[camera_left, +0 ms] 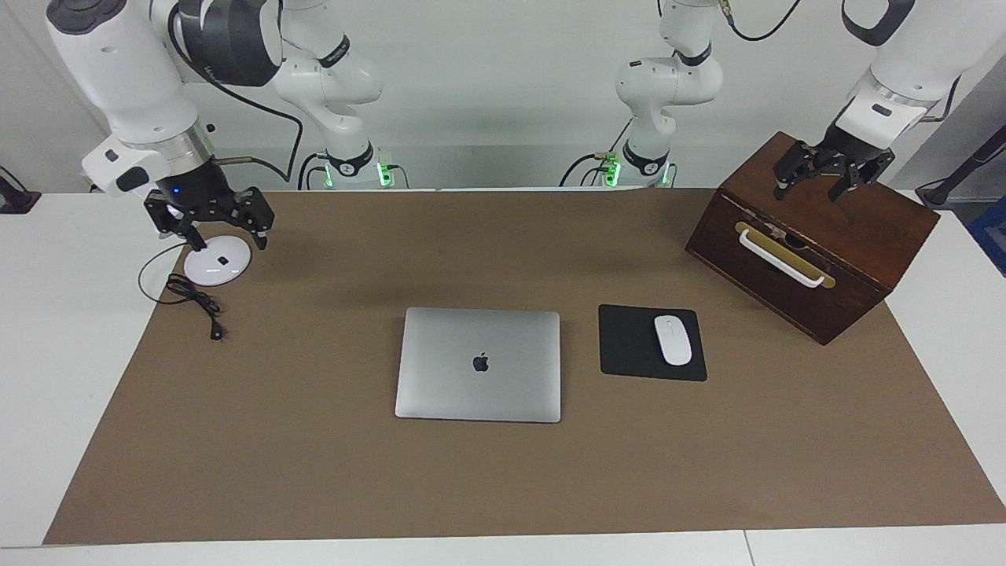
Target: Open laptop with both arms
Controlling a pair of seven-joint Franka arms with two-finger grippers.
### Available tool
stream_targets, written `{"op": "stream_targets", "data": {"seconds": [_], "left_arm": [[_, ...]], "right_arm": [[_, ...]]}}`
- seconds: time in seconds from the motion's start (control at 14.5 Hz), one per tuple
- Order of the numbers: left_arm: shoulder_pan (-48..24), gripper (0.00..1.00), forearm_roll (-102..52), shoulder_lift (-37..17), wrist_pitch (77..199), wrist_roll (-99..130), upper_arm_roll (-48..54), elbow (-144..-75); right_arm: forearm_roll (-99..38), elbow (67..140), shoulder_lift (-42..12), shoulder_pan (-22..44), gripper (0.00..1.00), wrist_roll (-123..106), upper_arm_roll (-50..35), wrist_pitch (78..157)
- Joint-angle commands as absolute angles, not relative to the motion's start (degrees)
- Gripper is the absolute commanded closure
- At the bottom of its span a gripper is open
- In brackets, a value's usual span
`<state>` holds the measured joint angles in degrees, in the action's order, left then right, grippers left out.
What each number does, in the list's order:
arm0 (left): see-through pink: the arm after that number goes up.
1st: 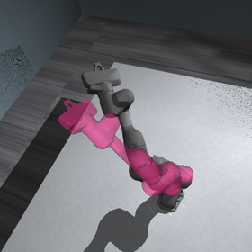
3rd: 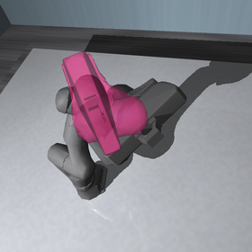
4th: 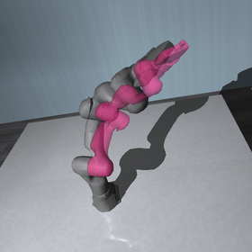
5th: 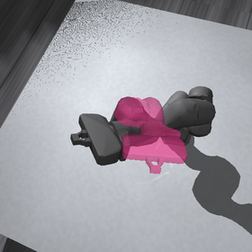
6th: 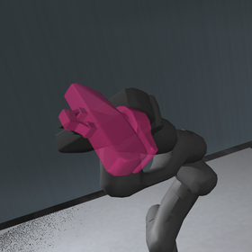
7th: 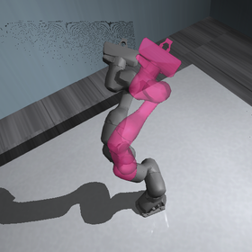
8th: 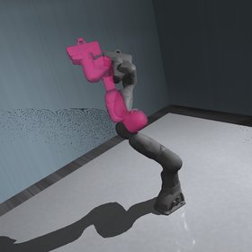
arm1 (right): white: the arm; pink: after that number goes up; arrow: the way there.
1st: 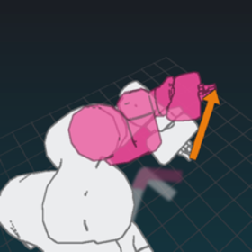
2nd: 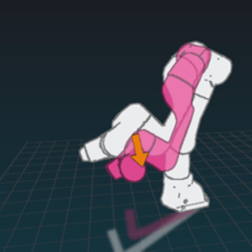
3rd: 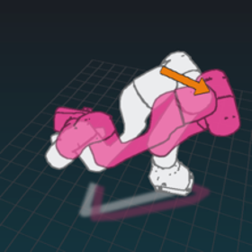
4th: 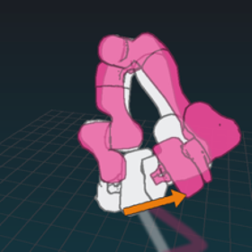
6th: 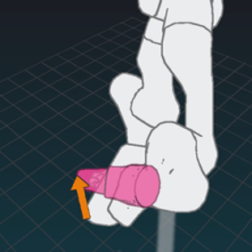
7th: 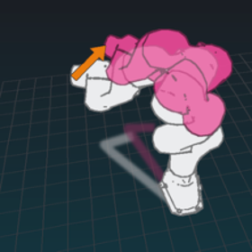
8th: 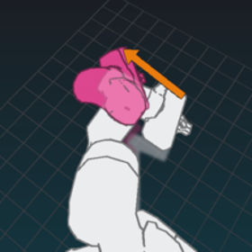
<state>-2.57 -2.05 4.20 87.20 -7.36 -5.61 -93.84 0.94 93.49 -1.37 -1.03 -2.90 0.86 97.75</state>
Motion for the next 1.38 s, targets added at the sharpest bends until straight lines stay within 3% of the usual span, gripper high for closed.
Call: {"op": "stream_targets", "data": {"seconds": [0.0,0.83,1.31], "left_arm": [[-2.0,0.00,-1.3,4.0,87.5,-8.3,-5.4,-93.3],[-2.0,0.00,-1.3,4.0,87.3,-7.7,-5.0,-93.3],[-1.9,0.00,-1.3,4.1,87.5,-7.6,-5.0,-93.4]], "right_arm": [[-0.6,93.9,-1.3,-0.4,0.00,-4.4,1.8,97.9],[-8.9,94.1,-1.7,0.7,0.00,7.5,1.6,100.7],[-17.3,95.0,-2.6,4.1,0.00,22.5,0.9,110.5]]}}
